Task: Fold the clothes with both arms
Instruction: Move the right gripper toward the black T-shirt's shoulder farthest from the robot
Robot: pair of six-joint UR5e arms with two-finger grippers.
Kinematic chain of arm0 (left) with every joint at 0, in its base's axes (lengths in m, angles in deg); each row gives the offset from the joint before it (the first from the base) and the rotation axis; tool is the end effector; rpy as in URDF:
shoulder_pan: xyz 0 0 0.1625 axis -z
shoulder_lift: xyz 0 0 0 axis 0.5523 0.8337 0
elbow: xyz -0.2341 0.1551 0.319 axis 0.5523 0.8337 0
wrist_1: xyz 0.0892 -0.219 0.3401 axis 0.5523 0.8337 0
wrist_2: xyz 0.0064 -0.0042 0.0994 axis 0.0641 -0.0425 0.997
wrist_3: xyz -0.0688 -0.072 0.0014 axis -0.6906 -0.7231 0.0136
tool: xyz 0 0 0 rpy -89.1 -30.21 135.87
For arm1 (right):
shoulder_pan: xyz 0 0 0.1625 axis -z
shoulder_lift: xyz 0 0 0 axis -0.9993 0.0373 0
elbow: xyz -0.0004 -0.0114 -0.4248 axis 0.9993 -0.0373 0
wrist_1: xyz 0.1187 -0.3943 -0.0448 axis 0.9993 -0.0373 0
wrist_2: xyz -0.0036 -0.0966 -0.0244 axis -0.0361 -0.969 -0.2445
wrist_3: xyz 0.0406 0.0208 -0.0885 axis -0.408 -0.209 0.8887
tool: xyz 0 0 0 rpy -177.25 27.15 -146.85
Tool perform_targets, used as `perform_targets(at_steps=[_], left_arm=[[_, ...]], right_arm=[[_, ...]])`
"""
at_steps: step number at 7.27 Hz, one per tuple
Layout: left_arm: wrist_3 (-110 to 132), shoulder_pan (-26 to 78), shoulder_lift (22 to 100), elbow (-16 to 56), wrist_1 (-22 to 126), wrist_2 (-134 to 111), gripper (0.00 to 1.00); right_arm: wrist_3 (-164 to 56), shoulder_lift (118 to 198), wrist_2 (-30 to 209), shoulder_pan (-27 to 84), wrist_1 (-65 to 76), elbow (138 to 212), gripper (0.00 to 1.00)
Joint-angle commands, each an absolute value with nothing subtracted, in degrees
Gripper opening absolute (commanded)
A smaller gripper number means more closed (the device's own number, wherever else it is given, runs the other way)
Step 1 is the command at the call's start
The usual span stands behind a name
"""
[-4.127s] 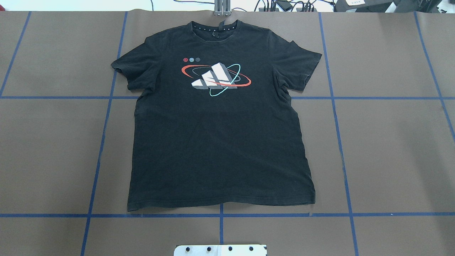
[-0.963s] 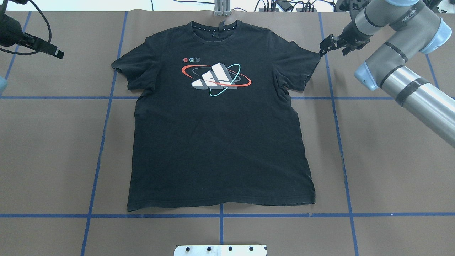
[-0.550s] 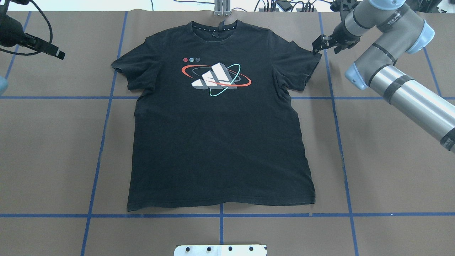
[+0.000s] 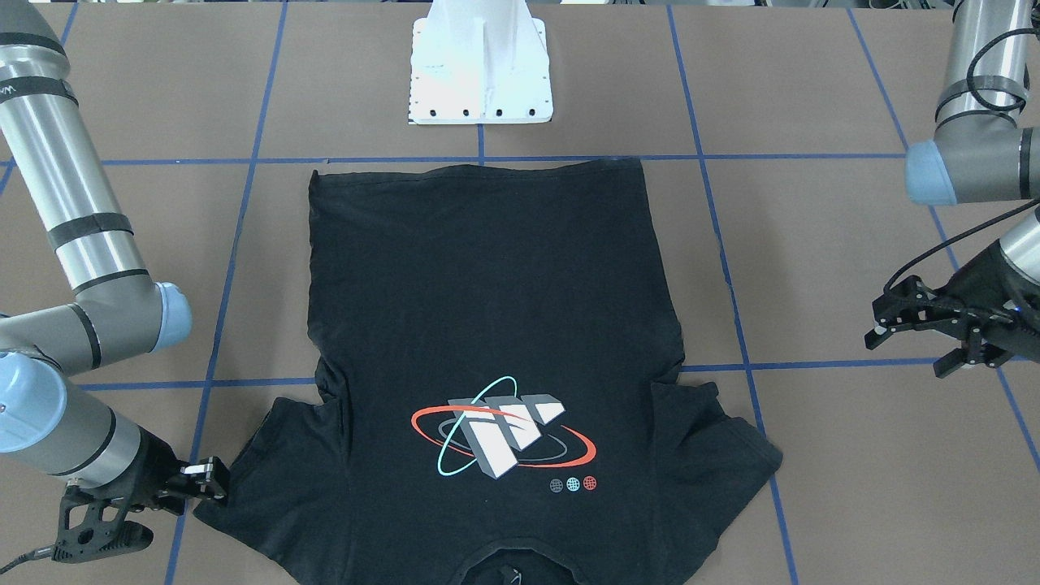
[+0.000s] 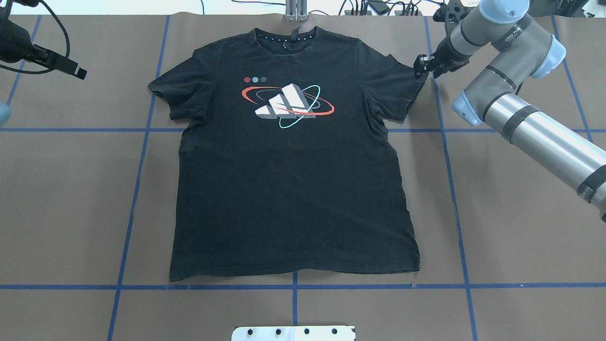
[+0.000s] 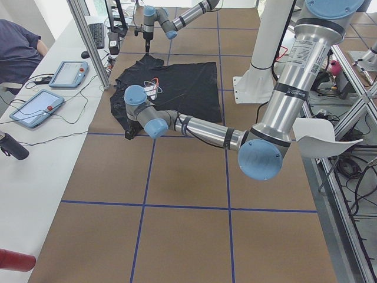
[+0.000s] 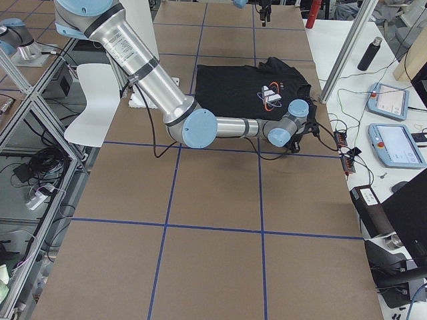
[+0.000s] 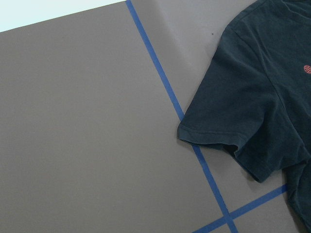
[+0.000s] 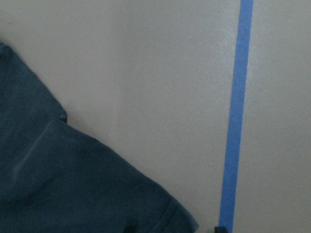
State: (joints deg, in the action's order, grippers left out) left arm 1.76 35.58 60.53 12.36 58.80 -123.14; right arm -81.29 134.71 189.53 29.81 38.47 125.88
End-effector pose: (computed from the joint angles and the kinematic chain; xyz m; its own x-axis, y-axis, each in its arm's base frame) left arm 0.1689 -0.6243 0.4557 0.5604 0.3938 -0.7286 -0.0201 0.8859 0.4634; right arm -0.3644 -0.7337 0.4762 0.6332 -0.1290 0.7631 -0.0768 0.9707 0.2278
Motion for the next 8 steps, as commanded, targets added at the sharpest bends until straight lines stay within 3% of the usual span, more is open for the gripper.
perform_targets(at_steps=[1,2,4,5,8], left_arm=[[1.7,35.6,60.5,12.4,58.9,-123.1,1.0],[1.8,35.6,60.5,12.3,58.9,-123.1,1.0],[1.8,35.6,60.5,12.3,58.9,-123.1,1.0],[1.8,35.6,60.5,12.3,58.9,-123.1,1.0],[1.7,35.6,60.5,12.3,58.9,-123.1,1.0]], right_arm=[[-81.4,134.6,189.0,30.0,38.5,125.8,0.46],[-81.4,134.5,188.7,30.0,38.5,125.8,0.37],[-81.4,134.5,188.4,29.9,38.5,125.8,0.08],[-81.4,134.5,188.5,29.8,38.5,125.8,0.0],[-82.2,132.8,189.0,28.6,37.9,127.4,0.0]])
